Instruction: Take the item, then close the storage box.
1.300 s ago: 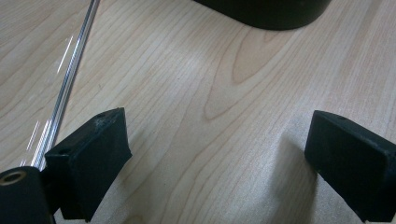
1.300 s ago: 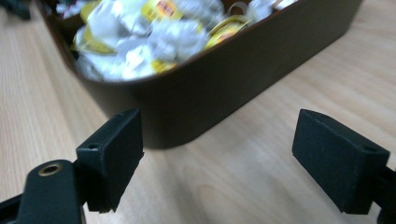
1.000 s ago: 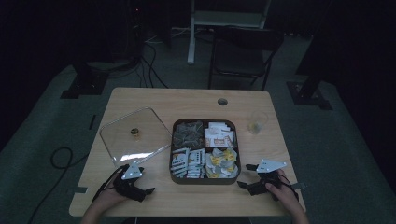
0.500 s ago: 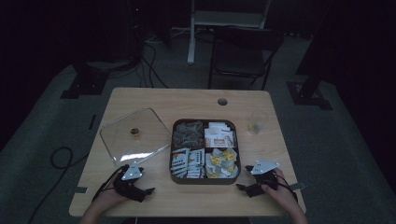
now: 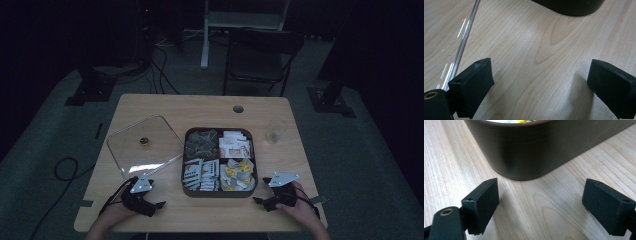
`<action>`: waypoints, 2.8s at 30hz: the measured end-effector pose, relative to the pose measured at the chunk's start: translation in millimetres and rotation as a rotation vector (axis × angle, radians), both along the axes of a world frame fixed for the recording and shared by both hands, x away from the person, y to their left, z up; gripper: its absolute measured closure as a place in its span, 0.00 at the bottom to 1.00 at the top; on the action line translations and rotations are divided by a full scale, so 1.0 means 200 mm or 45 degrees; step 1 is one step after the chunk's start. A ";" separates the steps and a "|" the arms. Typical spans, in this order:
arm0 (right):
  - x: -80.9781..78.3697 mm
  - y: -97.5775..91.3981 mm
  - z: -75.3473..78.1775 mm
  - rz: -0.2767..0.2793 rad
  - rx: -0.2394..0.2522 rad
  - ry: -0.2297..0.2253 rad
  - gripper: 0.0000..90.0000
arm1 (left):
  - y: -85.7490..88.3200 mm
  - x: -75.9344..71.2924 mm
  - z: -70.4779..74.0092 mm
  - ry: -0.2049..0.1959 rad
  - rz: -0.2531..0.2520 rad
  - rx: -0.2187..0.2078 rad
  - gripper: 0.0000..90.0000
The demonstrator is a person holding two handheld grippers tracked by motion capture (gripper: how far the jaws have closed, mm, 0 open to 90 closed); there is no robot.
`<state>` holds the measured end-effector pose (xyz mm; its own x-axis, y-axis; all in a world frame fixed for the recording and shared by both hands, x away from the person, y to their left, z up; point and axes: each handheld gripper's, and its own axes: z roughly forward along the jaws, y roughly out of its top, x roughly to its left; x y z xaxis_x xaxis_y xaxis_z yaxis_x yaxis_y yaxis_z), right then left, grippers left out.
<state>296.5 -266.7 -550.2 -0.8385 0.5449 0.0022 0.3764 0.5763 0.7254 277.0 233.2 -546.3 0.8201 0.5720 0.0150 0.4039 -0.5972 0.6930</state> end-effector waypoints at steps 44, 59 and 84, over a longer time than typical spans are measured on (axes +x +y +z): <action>0.00 0.00 0.00 0.000 0.001 -0.001 0.15 | 0.08 0.27 0.18 -0.071 0.385 -0.099 0.04; 0.00 0.00 0.00 0.000 -0.001 -0.001 0.15 | 0.12 0.45 0.15 -0.062 0.545 -0.080 0.06; 0.00 0.00 0.00 0.000 0.000 -0.001 0.15 | 0.14 0.72 0.11 -0.071 0.749 -0.046 0.29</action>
